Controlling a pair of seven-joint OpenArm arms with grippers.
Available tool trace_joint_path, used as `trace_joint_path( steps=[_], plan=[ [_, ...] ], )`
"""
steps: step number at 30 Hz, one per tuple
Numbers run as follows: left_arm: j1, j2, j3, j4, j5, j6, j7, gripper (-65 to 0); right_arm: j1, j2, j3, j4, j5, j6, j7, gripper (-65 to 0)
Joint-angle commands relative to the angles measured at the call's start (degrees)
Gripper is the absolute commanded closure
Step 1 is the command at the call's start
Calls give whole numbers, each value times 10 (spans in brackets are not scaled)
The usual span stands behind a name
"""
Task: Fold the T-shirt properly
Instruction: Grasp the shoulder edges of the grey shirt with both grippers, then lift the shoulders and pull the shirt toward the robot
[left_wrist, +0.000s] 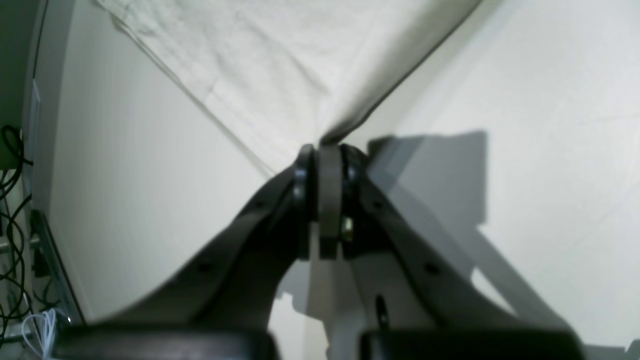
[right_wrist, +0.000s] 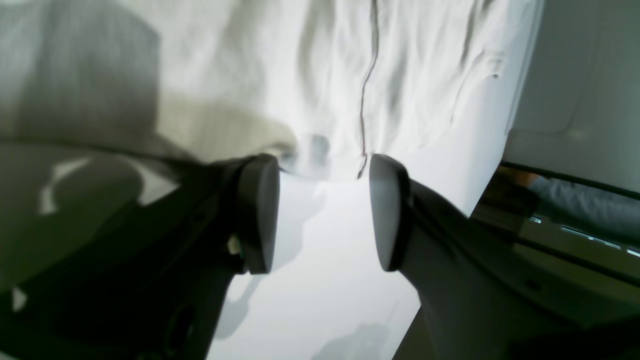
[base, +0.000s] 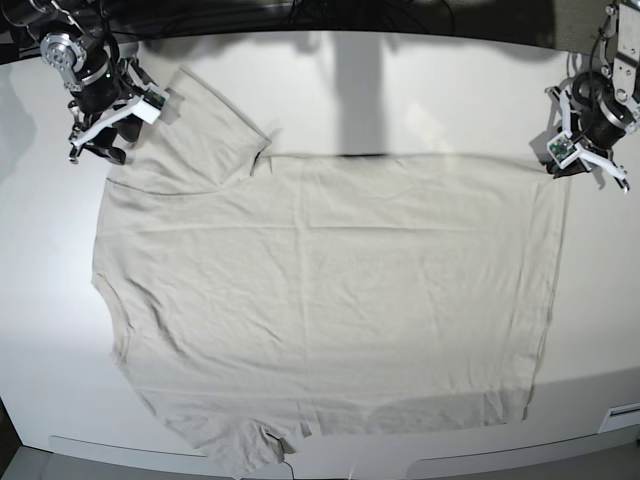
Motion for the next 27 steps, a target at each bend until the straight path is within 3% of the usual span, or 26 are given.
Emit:
trace_joint_path(
  steps=[1, 7, 10, 14, 24, 27],
  plan=[
    [5, -7, 0, 0, 10, -20, 21, 0, 5, 8, -7, 1, 4, 3, 2, -300],
    [5, -7, 0, 0, 10, -20, 21, 0, 30, -10, -28, -6, 4, 6, -10, -300],
    [5, -7, 0, 0, 10, -20, 21, 0, 30, -11, -28, -6, 4, 29, -9, -300],
    [5, -7, 0, 0, 10, -20, 21, 0, 30, -11, -28, -6, 4, 35, -8, -300],
    [5, -7, 0, 0, 10, -20, 21, 0, 62, -11, -29, -14, 17, 124, -6, -299],
    [5, -7, 0, 0, 10, -20, 21, 0, 63, -11, -29, -14, 21, 136, -6, -226]
  ],
)
